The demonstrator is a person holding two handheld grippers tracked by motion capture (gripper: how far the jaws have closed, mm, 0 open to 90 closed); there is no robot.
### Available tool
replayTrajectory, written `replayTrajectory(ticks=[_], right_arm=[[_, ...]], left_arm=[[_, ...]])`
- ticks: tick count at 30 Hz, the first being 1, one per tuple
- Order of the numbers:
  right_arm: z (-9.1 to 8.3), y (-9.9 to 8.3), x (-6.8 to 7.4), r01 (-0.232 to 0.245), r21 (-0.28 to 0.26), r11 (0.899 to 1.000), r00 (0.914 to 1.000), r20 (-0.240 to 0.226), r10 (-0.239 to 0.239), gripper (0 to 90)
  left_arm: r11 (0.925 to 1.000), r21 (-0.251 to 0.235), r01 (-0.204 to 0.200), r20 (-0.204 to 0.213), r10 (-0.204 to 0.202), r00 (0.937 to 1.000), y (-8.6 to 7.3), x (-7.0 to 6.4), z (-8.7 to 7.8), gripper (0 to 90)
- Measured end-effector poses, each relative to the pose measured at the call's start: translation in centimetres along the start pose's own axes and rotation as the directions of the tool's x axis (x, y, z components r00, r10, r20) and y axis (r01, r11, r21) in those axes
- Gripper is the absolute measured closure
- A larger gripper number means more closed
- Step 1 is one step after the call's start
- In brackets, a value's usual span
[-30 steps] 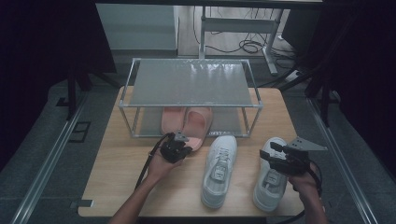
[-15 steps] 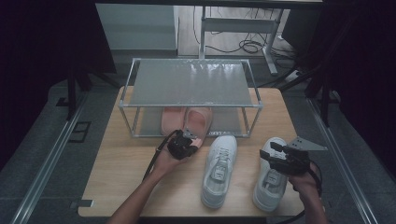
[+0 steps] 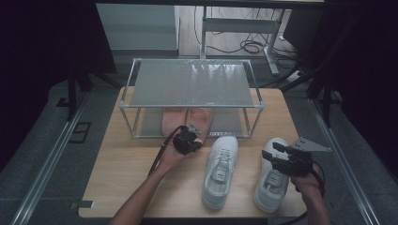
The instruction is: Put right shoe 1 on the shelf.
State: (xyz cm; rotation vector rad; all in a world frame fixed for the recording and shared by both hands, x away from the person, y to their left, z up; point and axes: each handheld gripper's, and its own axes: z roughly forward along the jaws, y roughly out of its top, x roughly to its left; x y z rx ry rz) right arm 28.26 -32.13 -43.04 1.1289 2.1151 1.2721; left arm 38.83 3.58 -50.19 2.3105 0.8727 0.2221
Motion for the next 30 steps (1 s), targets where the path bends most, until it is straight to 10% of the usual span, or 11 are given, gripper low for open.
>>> replayTrajectory(ticks=[30], right_arm=[[0.0, -0.1, -0.2, -0.005, 0.001, 1.0, 1.0, 0.002, 0.005, 42.3]], left_arm=[[0.9994, 0.008, 0.033, -0.031, -0.033, 0.999, 2.5, 2.5, 2.3, 90.0]])
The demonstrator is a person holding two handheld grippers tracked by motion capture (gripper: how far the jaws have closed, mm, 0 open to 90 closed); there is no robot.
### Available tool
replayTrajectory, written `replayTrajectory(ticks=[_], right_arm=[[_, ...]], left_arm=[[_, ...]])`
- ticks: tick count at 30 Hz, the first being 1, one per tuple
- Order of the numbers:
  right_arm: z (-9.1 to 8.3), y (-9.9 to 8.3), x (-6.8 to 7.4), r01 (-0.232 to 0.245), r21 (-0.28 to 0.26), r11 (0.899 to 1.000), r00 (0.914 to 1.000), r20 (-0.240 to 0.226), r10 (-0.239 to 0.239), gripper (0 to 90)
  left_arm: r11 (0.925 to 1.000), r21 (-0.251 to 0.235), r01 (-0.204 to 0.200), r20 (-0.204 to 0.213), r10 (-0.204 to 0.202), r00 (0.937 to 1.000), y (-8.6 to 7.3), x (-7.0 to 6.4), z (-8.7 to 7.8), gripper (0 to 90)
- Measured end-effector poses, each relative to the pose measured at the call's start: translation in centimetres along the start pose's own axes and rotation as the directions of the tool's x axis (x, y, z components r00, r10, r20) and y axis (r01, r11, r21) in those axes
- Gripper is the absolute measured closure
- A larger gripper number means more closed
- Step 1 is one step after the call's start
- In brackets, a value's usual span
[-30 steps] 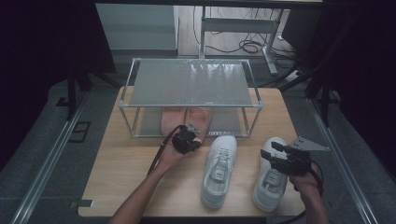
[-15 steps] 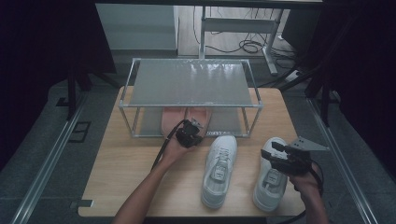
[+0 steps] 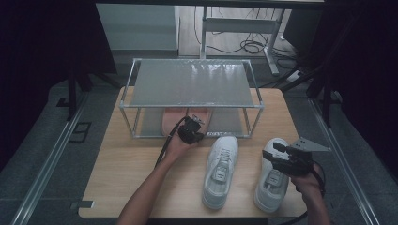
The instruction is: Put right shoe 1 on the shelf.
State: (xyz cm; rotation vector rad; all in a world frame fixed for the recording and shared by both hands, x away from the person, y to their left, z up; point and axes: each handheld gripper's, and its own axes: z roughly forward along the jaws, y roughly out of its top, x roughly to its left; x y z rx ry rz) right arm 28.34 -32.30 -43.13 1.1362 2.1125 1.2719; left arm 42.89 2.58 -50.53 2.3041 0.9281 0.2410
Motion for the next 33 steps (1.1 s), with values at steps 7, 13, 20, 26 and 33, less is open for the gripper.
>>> replayTrajectory(ticks=[7, 13, 20, 26, 33], right_arm=[[0.0, 0.0, 0.0, 0.0, 0.001, 1.0, 1.0, 0.0, 0.0, 42.3], [0.0, 0.0, -0.1, -0.003, 0.0, 1.0, 1.0, 0.001, 0.003, 42.3], [-0.1, 0.0, -0.1, -0.003, -0.003, 1.0, 1.0, 0.0, 0.003, 42.3], [-0.1, 0.0, 0.0, -0.002, -0.001, 1.0, 1.0, 0.001, 0.002, 42.3], [0.2, -0.1, 0.3, 0.004, 0.008, 1.0, 1.0, -0.002, -0.004, 42.3]], left_arm=[[1.0, 0.002, 0.008, -0.002, -0.008, 1.0, 0.2, 0.1, 0.2, 90.0], [1.0, -0.005, 0.007, -0.013, -0.007, 0.9999, 0.2, -0.1, 0.0, 90.0], [0.9981, -0.062, -0.001, -0.031, -0.001, 0.9995, -1.5, -0.5, -2.7, 90.0], [0.9922, -0.12, 0.032, -0.025, -0.036, 0.9991, -4.3, -0.9, -5.8, 90.0], [0.9839, -0.168, 0.061, -0.013, -0.064, 0.9978, -7.4, -0.9, -8.6, 90.0]])
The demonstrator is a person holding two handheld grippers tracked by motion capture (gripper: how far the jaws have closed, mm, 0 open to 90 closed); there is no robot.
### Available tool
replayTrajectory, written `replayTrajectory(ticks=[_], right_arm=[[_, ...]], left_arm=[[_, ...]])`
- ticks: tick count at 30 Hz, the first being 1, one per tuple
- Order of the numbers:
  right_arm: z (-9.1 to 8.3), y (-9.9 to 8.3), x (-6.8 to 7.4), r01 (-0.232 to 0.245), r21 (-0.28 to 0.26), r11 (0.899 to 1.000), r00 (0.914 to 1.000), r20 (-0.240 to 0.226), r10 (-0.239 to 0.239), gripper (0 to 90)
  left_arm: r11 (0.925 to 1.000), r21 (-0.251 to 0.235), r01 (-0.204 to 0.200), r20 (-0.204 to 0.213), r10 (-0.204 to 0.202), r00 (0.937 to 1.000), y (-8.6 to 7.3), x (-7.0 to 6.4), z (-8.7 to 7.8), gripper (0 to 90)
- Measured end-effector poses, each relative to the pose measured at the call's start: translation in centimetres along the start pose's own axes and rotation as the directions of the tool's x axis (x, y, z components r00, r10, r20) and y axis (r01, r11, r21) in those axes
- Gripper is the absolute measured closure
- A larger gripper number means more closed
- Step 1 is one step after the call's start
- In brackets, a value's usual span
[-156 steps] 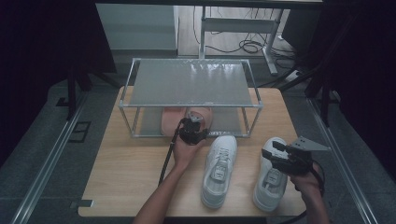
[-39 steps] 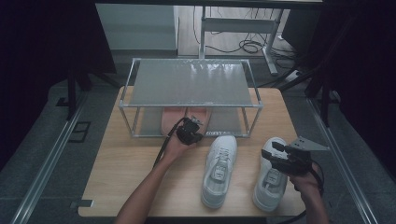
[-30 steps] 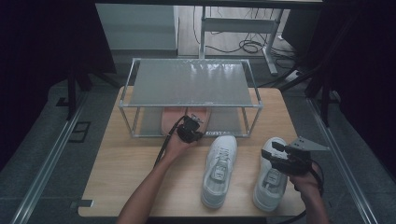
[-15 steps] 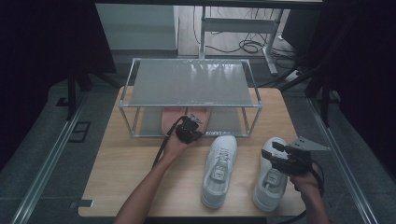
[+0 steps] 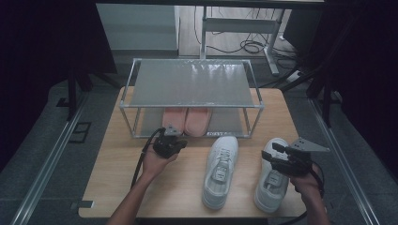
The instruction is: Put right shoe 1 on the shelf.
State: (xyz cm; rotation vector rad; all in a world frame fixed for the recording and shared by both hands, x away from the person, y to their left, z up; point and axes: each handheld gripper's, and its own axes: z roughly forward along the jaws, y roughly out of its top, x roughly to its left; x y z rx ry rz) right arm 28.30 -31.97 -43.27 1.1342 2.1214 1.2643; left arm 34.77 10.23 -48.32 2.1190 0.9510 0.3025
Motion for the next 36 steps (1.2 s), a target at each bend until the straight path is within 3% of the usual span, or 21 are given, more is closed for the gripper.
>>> replayTrajectory(ticks=[19, 28, 30, 36], right_arm=[[0.1, 0.0, 0.2, 0.001, 0.001, 1.0, 1.0, 0.0, -0.001, 42.2], [0.4, 0.0, 0.4, 0.012, 0.011, 1.0, 0.9999, -0.008, -0.012, 42.2], [0.4, 0.0, 0.5, 0.014, 0.01, 1.0, 0.9999, -0.009, -0.014, 42.2], [0.3, 0.1, 0.4, 0.012, 0.007, 1.0, 0.9999, -0.008, -0.012, 42.2]], left_arm=[[0.9946, -0.024, 0.101, 0.003, -0.101, 0.9949, -5.9, 0.8, -3.5, 88.4], [0.9925, -0.026, 0.12, -0.024, -0.12, 0.9925, -7.2, 0.9, -5.1, 87.3], [0.9916, -0.025, 0.127, -0.039, -0.128, 0.9911, -7.3, 1.0, -5.3, 83.3], [0.9909, -0.004, 0.135, -0.046, -0.135, 0.9898, -7.3, 1.0, -5.3, 58.8]])
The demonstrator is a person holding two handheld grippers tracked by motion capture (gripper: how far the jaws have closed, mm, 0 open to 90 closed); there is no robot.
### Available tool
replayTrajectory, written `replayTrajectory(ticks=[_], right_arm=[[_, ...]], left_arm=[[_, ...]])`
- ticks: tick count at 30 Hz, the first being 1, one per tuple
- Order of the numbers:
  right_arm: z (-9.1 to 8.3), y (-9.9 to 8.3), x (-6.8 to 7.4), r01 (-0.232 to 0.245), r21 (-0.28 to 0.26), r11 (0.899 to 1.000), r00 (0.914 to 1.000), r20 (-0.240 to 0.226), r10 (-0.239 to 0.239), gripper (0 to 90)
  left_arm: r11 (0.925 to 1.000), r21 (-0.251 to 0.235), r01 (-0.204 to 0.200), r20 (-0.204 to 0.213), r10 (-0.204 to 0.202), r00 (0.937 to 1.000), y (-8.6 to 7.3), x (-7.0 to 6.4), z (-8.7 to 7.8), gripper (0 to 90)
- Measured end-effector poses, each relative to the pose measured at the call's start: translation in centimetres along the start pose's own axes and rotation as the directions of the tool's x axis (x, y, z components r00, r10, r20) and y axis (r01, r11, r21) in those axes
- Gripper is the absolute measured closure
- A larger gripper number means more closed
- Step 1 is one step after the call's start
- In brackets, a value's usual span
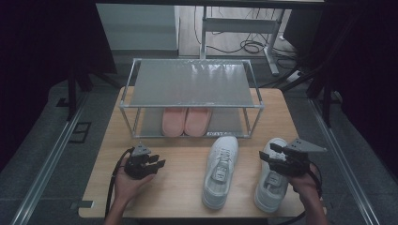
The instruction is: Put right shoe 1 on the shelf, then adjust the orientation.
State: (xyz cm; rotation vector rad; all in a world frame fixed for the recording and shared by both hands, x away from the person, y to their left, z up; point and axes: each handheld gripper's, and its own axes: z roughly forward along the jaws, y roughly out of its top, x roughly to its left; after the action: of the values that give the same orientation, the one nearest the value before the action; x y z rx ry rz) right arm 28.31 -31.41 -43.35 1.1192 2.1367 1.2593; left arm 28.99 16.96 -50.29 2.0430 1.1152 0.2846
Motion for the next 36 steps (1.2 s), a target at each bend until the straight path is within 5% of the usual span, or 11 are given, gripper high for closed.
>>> replayTrajectory(ticks=[13, 23, 30, 36], right_arm=[[0.2, 0.1, 0.2, 0.002, 0.006, 1.0, 1.0, 0.0, -0.002, 43.3], [0.6, 1.9, 2.1, 0.041, 0.004, 0.999, 0.999, -0.02, -0.04, 73.5], [2.5, 4.8, 3.5, 0.058, 0.124, 0.991, 0.9976, -0.045, -0.053, 86.4], [5.3, 5.8, 4.2, 0.071, 0.229, 0.971, 0.9972, -0.04, -0.063, 88.5]], left_arm=[[1.0, 0.003, 0.0, -0.007, 0.0, 1.0, 0.3, -0.6, -0.7, 47.9], [0.9991, -0.028, 0.032, 0.039, -0.031, 0.9987, 1.0, -0.7, -1.3, 46.5], [0.9988, -0.028, 0.041, 0.044, -0.039, 0.9983, 1.0, -0.2, -1.1, 46.5], [0.998, -0.045, 0.044, 0.047, -0.042, 0.998, 0.9, -0.1, -1.3, 46.7]])
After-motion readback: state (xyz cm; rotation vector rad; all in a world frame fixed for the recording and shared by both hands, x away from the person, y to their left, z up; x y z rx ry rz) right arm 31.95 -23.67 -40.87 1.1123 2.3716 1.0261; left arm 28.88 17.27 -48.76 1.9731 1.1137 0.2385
